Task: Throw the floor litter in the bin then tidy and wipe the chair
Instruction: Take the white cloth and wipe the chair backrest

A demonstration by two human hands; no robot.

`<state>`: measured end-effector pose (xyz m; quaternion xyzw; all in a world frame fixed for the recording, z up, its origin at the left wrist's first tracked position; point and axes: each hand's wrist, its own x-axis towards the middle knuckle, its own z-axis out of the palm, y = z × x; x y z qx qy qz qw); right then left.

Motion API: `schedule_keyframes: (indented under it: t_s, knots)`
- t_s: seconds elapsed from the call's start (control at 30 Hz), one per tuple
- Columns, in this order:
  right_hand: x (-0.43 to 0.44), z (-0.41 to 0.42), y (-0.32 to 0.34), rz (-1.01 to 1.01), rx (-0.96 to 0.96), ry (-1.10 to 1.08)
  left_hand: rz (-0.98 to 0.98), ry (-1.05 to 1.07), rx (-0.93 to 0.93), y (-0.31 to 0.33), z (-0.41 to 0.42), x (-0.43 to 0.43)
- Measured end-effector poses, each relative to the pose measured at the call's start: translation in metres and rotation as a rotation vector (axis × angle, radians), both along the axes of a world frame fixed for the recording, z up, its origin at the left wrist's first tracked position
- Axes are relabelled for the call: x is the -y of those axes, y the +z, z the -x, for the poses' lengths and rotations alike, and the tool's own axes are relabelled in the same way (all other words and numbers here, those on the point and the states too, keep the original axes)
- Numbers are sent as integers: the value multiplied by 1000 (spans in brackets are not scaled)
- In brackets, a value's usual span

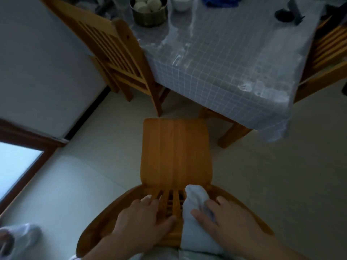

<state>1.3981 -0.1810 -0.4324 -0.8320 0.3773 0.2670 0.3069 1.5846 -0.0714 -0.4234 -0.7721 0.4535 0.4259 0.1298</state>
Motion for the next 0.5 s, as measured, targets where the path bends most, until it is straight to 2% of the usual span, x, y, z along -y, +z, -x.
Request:
schedule_keyframes:
  t_s: [0.13, 0.3, 0.5]
  knots:
    - [6, -1, -2, -228, -49, 25, -95, -10, 20, -2, 3, -1]
    - [4, -3, 2, -189, 7, -117, -196, 27, -70, -3, -2, 3]
    - [5, -7, 7, -209, -63, -83, -234, -22, -155, -3, -13, 4]
